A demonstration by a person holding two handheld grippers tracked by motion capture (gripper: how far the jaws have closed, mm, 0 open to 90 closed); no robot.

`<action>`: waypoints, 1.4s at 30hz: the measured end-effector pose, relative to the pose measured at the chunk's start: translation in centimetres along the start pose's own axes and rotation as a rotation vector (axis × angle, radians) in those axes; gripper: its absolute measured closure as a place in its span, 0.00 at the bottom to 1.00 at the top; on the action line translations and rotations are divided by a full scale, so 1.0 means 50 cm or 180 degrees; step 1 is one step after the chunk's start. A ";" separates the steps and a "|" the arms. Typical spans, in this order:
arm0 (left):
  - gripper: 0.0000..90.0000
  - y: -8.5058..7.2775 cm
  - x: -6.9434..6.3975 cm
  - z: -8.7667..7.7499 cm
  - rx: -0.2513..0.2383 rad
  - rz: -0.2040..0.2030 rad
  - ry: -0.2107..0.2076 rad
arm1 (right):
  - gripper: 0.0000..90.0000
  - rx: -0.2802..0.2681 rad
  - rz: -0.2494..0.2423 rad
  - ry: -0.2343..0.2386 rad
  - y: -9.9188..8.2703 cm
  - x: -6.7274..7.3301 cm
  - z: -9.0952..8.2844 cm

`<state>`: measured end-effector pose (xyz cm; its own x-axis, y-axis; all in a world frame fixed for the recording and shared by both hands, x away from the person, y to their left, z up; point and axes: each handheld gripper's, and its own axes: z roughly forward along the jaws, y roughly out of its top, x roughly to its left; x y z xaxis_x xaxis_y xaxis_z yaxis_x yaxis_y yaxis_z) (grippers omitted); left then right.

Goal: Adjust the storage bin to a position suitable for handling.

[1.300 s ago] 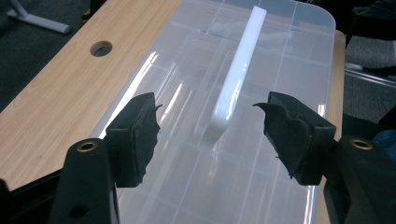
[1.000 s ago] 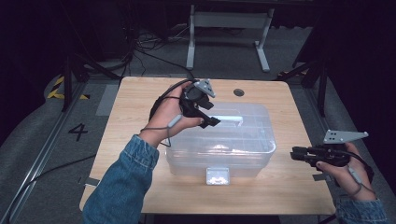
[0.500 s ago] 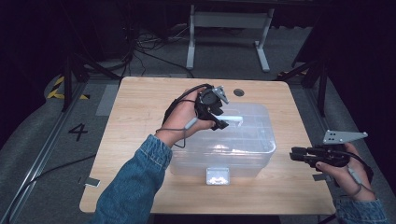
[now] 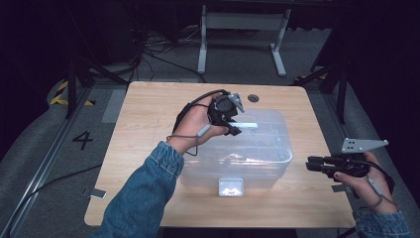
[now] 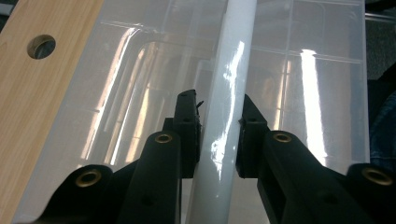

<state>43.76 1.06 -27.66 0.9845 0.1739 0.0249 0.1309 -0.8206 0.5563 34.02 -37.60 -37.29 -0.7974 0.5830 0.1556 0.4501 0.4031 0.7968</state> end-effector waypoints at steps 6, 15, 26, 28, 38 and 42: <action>0.85 0.009 0.018 -0.011 -0.0032 0.0037 0.0001 | 0.80 -0.0011 -0.0001 0.0021 0.000 0.001 -0.001; 0.85 0.034 0.045 -0.027 0.0094 0.0041 0.0027 | 0.80 -0.0030 -0.0010 0.0047 0.002 0.004 -0.003; 0.84 0.049 0.085 -0.037 0.0135 -0.0036 -0.0102 | 0.80 -0.0066 -0.0040 0.0102 0.007 0.011 -0.004; 0.84 0.051 0.091 -0.038 0.0130 -0.0077 -0.0111 | 0.80 -0.0063 -0.0037 0.0110 0.007 0.013 -0.004; 0.84 0.057 0.109 -0.037 0.0094 -0.0170 -0.0132 | 0.81 -0.0087 -0.0094 0.0143 0.013 0.022 -0.003; 0.84 0.058 0.112 -0.037 0.0097 -0.0183 -0.0132 | 0.86 -0.0113 -0.0126 0.0166 0.017 0.030 -0.002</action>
<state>49.42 0.64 -24.38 0.9791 0.1990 -0.0411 0.1902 -0.8262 0.5302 33.20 -36.46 -36.32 -0.8346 0.5291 0.1531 0.4040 0.3991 0.8231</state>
